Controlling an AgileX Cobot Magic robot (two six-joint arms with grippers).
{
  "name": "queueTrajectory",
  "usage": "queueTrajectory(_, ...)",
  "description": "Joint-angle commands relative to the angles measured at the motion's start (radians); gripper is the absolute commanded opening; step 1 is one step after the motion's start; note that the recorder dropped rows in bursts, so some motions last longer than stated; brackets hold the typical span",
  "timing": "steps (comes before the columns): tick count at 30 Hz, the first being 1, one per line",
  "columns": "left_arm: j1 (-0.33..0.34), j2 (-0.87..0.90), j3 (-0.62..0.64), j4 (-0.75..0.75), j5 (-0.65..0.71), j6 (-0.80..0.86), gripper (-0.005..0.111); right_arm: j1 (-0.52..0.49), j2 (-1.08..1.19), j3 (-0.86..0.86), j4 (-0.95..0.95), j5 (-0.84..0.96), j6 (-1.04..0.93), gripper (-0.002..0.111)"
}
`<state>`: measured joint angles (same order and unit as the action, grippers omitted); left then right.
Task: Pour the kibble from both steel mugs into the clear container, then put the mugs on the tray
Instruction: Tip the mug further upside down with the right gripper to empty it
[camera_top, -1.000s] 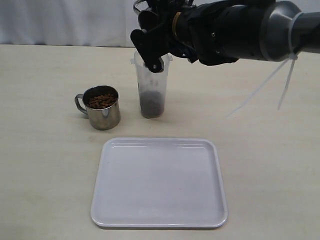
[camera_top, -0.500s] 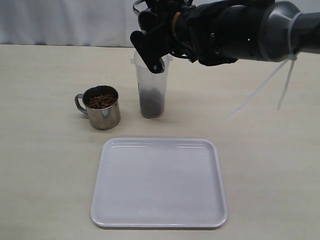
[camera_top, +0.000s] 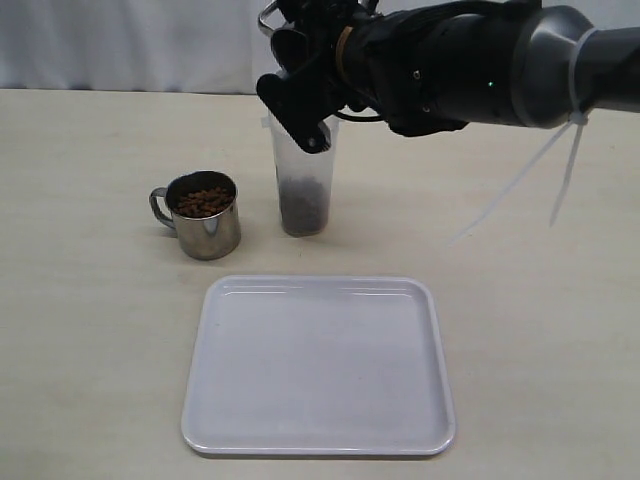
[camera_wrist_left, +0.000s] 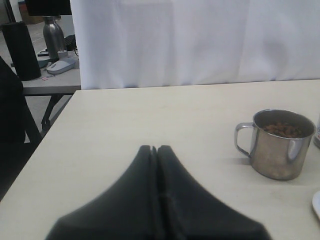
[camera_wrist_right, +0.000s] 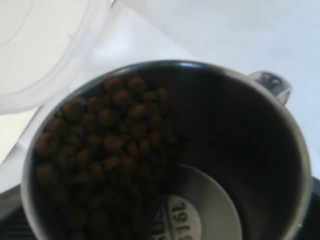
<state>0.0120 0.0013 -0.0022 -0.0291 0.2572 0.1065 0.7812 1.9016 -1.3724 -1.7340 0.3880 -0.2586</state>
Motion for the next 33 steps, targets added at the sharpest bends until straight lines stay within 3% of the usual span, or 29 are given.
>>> queueTrajectory(1, -0.002, -0.001, 0.002, 0.001, -0.009, -0.006, 0.0, 0.001, -0.011, -0.011, -0.01, -0.006, -0.066, 0.005)
queueTrajectory(33, -0.002, -0.001, 0.002, 0.001, -0.007, -0.006, 0.0, 0.001, -0.011, -0.011, -0.01, -0.064, -0.303, 0.005)
